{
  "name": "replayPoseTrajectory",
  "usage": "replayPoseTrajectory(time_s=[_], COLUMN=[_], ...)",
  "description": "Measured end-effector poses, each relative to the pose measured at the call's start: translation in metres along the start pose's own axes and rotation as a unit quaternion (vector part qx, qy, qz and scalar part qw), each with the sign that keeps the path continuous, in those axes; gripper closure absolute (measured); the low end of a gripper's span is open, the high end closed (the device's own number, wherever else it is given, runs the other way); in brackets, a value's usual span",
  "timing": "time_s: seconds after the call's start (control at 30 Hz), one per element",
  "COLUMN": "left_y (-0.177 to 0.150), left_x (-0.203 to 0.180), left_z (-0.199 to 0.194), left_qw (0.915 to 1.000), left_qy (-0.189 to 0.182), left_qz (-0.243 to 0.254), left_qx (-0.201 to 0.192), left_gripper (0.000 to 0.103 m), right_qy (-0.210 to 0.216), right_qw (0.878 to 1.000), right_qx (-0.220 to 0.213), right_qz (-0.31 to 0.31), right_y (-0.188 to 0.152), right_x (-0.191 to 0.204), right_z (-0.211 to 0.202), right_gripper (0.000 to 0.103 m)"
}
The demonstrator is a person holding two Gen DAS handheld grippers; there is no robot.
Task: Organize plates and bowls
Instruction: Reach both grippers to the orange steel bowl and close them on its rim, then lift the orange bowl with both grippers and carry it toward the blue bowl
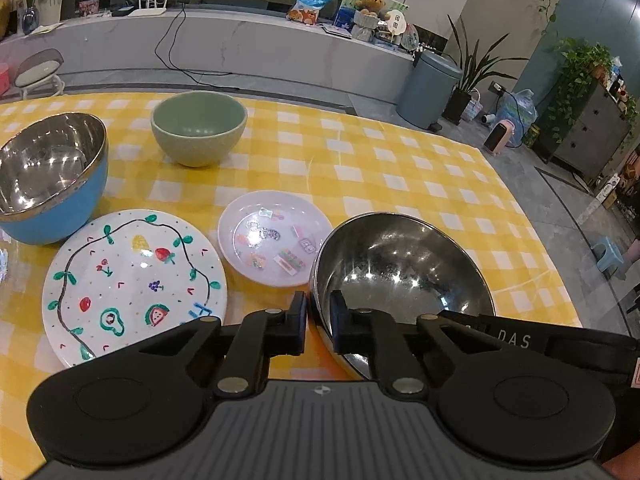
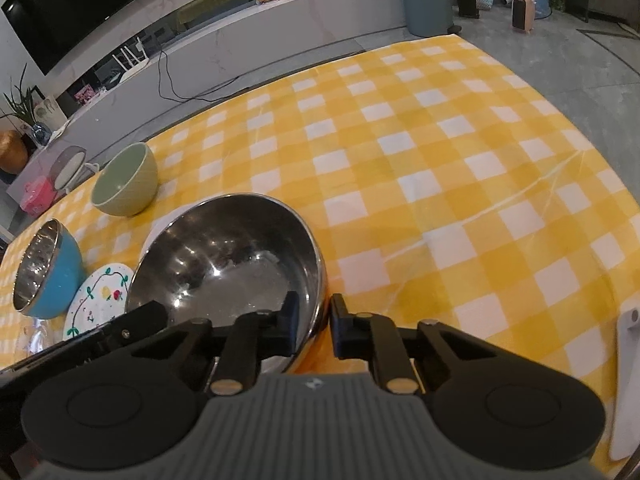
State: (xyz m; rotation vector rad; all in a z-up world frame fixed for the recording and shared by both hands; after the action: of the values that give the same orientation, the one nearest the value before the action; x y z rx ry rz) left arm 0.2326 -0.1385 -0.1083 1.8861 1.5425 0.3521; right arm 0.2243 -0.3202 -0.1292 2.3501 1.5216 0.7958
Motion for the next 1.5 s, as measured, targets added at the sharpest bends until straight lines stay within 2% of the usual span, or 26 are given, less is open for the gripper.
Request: replayPoseTrajectory(time_s=[0.17,0.43,0.93,1.03,1.23,1.5], left_y=[0.002,-0.007,-0.050,-0.060,-0.081,-0.100], left_x=[0.002,0.021,0.077,0.091,0.125,0.149], left_z=[-0.008,-0.050,-0.142,-0.150,-0.158,-0.154], left_qw=[0.9999,0.9993,0.9960,0.9949,0.9909,0.9882], left_qy=[0.012,0.036,0.079,0.087,0.102,0.103], left_qz=[0.003,-0.005,-0.038,-0.051,-0.088,-0.113], left_qx=[-0.005,-0.009,-0.016,-0.011,0.000,0.015], left_gripper=[0.092,0.093,0.094,0.094,0.096,0.096], right_qy=[0.005,0.059,0.166,0.186,0.198,0.216], right_qw=[1.000,0.998,0.982,0.977,0.972,0.963], right_qx=[0.004,0.008,0.071,0.083,0.100,0.143], right_qz=[0.005,-0.009,-0.063,-0.060,-0.081,-0.078], right_y=[-0.003,-0.013,-0.096,-0.111,-0.142,-0.157], right_x=[-0.001,0.018,0.086,0.098,0.123,0.133], right_z=[-0.002,-0.020,-0.063,-0.064,-0.060,-0.044], right_gripper=[0.091,0.092,0.090,0.090,0.089,0.087])
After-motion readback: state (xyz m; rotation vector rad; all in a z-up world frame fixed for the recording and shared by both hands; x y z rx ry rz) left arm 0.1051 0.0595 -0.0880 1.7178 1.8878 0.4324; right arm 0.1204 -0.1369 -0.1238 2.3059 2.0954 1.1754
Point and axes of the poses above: each gripper's, at about its wrist camera, not at the fingertips, and z roughly the way its jaws point, x to its left, y to its top, the point moved 9 cm from there along z, roughly the way its jaws point, and after that the axes turned 6 degrees about z, right-handed, at the moved point
